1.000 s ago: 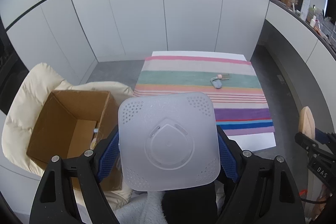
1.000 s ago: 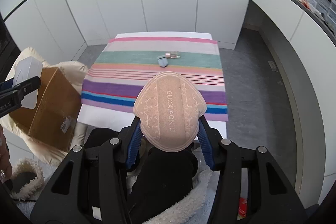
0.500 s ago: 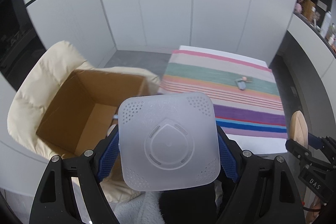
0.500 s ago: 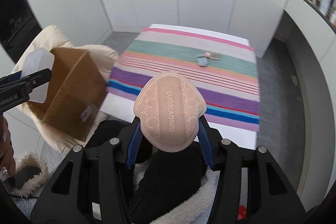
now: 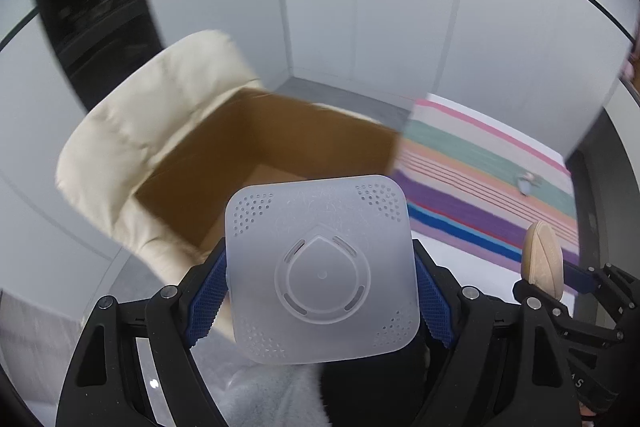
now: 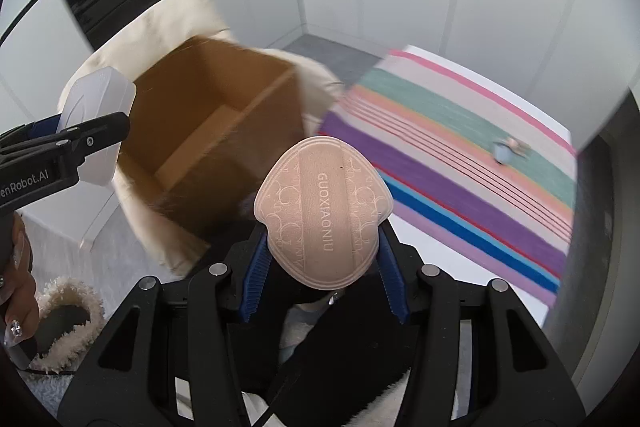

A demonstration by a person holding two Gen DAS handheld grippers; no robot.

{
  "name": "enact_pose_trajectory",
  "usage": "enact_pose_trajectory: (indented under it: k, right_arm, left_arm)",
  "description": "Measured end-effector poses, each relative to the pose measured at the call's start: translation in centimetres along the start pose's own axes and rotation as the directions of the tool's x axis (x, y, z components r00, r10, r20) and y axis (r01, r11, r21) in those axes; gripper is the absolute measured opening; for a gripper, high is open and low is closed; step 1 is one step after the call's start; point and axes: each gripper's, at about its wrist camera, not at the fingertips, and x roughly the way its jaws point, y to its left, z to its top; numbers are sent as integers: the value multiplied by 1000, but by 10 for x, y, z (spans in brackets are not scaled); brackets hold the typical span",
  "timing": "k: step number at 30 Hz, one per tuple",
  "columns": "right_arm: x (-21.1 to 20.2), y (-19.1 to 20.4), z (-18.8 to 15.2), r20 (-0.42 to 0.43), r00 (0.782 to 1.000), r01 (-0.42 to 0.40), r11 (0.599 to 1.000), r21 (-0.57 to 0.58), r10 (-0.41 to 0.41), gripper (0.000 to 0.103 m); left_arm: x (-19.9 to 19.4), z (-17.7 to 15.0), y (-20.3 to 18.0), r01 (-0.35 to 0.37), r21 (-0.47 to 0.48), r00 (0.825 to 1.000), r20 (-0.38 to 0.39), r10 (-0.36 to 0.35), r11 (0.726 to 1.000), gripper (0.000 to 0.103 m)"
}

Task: Organize objects
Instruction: 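Lift and carry the beige puff and frosted box with both tools toward the cardboard box, then open both tools to drop the puff and frosted box into the box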

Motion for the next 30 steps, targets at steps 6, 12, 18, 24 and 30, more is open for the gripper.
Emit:
enact_pose_trajectory:
  k: [6,12,18,24,30]
  right_arm:
    - [21,56,17,-24,998,-63,990,-127,61,52]
    - [39,85,34,-46,996,-86,979,-186,78,52]
    - [64,99,59,-58,996,-82,972,-220,70,52]
    - [98,119,95,-46,997,-78,960,-271,68,52]
    - [125,143,123,-53,993,-119,948,-293,109,52]
  left_arm:
    - [13,-8,53,-59,-109,998,-33,55,992,84]
    - [35,0,75,-73,-147,996,-57,65,986,84]
    - [60,19,86,-89,-173,995,-70,77,981,84]
    - [83,39,96,-119,-201,991,-78,106,972,84]
    - [101,54,105,-141,-227,989,-82,126,964,85]
